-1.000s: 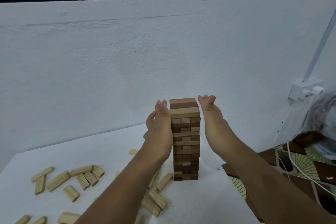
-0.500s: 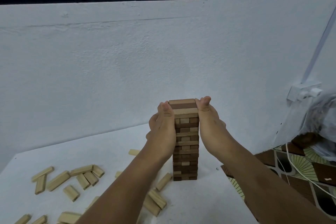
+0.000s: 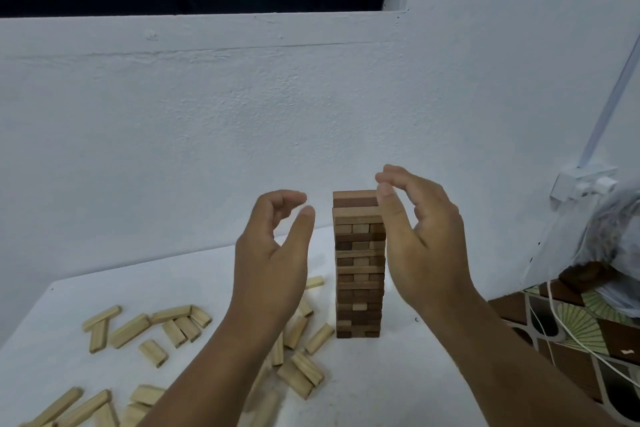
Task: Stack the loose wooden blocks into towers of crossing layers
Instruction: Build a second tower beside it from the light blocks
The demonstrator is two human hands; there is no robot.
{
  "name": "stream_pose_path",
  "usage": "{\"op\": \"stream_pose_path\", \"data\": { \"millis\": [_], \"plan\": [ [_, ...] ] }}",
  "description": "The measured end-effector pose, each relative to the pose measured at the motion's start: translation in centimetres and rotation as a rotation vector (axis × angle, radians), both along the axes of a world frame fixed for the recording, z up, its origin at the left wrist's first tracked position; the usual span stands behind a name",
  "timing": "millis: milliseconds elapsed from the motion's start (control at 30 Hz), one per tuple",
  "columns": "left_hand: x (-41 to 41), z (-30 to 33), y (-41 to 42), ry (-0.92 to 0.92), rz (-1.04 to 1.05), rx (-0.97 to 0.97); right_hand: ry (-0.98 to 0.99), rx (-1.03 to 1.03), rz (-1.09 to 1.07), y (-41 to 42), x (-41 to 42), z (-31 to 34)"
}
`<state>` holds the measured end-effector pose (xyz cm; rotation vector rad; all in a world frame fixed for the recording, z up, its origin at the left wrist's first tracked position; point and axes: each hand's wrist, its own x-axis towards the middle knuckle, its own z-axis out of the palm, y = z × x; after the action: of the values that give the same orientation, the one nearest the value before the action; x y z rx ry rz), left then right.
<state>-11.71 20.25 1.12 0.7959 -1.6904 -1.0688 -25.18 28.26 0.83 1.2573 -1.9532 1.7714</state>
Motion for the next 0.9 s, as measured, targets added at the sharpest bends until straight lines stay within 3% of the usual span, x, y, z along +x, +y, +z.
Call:
{"op": "stream_pose_path", "data": {
  "millis": [200, 533, 733, 900],
  "plan": [
    [6.3, 0.3, 2.2, -0.019, 0.047, -0.084, 0.005, 0.001, 0.182, -0.1, 6.8, 0.0],
    [18.6, -7.6, -1.7, -0.322, 0.155, 0.006, 0.034, 0.567, 0.360, -4.2, 12.3, -9.4],
    [24.8, -12.4, -7.0, -0.766, 0.275, 0.005, 0.049, 0.907, 0.234, -10.0, 9.9, -13.1],
    [26.6, -13.9, -12.4, -0.853, 0.288, -0.030, 0.032, 1.143, 0.067, -14.5, 7.4, -15.1]
  ]
}}
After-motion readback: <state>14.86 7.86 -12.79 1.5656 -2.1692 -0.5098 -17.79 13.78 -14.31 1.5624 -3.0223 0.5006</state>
